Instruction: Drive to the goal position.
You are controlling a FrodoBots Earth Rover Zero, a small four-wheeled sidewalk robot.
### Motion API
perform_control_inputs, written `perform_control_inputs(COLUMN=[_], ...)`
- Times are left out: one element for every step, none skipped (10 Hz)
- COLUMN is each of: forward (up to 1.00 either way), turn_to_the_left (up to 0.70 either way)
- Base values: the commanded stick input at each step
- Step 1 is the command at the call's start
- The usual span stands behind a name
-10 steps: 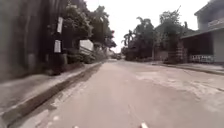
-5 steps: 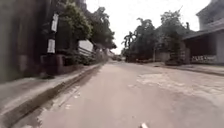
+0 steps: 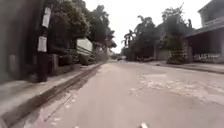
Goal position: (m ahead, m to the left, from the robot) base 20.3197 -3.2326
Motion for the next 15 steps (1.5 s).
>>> perform_control_inputs(forward=[0.70,0.70,0.70,0.70,0.70,0.70,0.70,0.70,0.70,0.70,0.70,0.70,0.70,0.70,0.70], turn_to_the_left=[0.00,0.00,0.00,0.00,0.00,0.00,0.00,0.00,0.00,0.00,0.00,0.00,0.00,0.00,0.00])
